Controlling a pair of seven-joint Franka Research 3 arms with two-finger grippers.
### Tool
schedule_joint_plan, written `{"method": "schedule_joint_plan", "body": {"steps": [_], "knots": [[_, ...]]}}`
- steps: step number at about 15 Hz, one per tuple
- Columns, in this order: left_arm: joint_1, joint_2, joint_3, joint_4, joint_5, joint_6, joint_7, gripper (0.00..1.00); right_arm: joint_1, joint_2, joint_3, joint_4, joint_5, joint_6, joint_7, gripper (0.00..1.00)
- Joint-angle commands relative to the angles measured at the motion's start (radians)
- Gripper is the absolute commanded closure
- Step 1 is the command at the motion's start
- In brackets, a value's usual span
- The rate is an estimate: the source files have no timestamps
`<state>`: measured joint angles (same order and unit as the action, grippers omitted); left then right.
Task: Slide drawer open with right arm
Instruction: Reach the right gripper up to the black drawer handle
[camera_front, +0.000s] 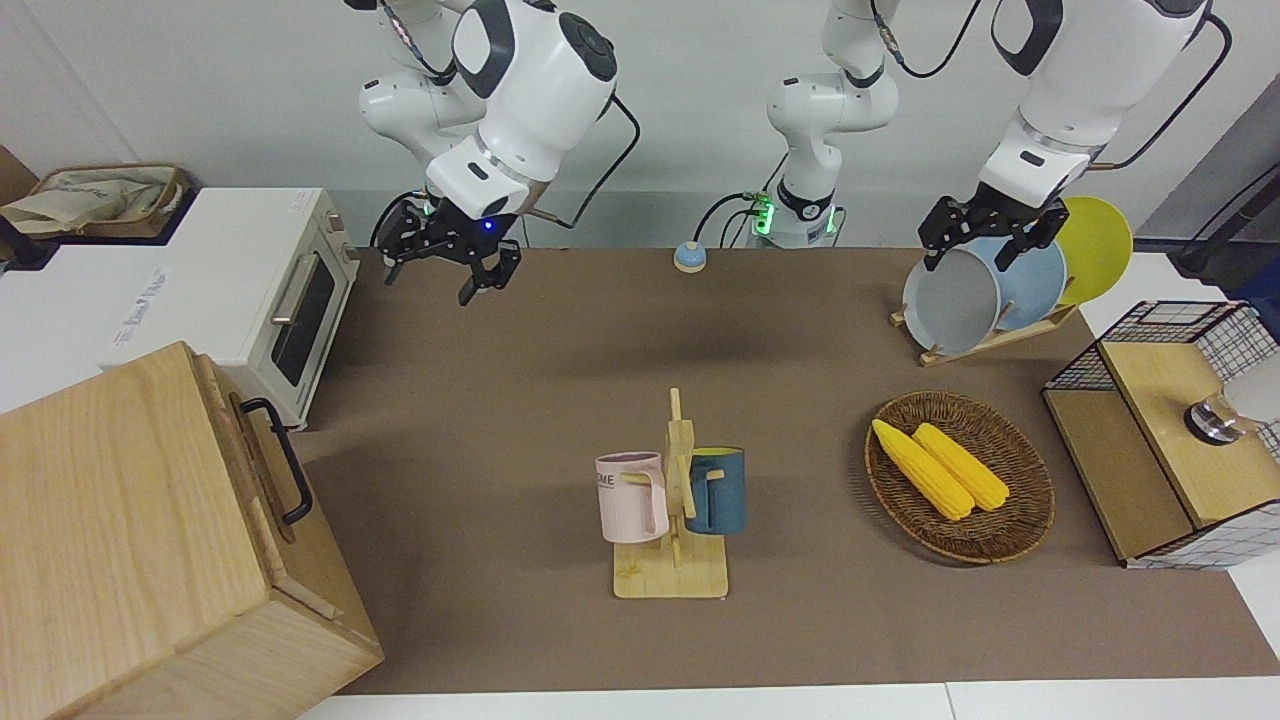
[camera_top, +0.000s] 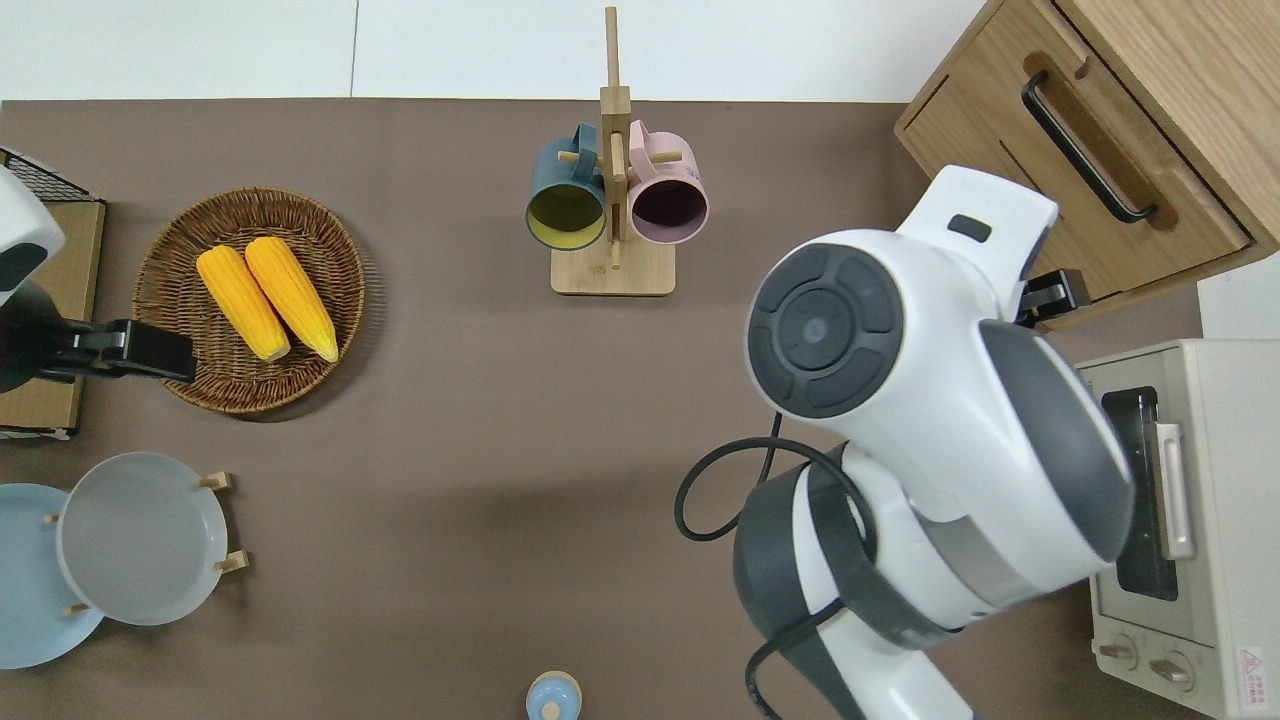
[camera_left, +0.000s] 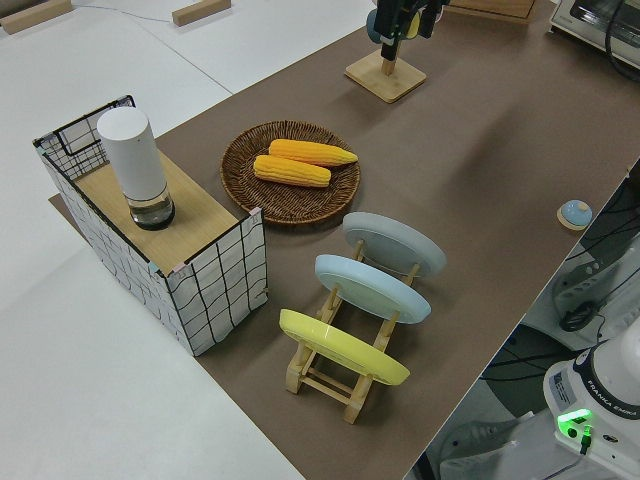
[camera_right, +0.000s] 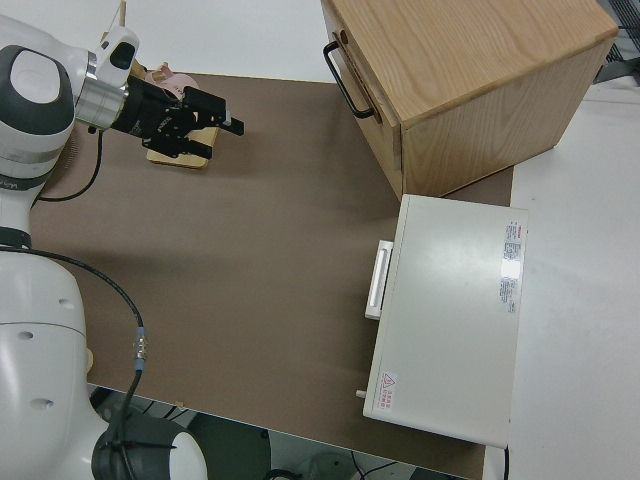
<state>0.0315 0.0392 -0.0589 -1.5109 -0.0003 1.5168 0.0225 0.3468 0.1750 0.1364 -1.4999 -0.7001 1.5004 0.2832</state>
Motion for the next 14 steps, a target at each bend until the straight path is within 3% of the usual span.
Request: {"method": "schedule_joint_plan", "body": {"steps": [1, 4, 9, 10, 11, 14], "knots": [[0.005, 0.011, -0.007, 0.026, 0.017, -0.02, 0.01, 0.01, 0.057, 0.011, 0.0, -0.078, -0.151, 0.026, 0.071, 0.015], [0.005, 0.011, -0.007, 0.026, 0.017, -0.02, 0.01, 0.01, 0.089, 0.017, 0.0, -0.146, -0.28, 0.053, 0.117, 0.015], [0.005, 0.011, -0.007, 0.026, 0.017, -0.02, 0.01, 0.01, 0.113, 0.061, 0.0, -0.178, -0.473, 0.072, 0.126, 0.015], [0.005, 0.011, -0.007, 0.026, 0.017, -0.02, 0.01, 0.01, 0.107, 0.061, -0.001, -0.198, -0.519, 0.098, 0.126, 0.015], [0.005, 0.011, -0.007, 0.024, 0.017, -0.02, 0.01, 0.01, 0.097, 0.061, -0.004, -0.242, -0.574, 0.15, 0.134, 0.015], [0.005, 0.011, -0.007, 0.024, 0.017, -0.02, 0.01, 0.01, 0.06, 0.061, -0.009, -0.305, -0.703, 0.225, 0.157, 0.015]]}}
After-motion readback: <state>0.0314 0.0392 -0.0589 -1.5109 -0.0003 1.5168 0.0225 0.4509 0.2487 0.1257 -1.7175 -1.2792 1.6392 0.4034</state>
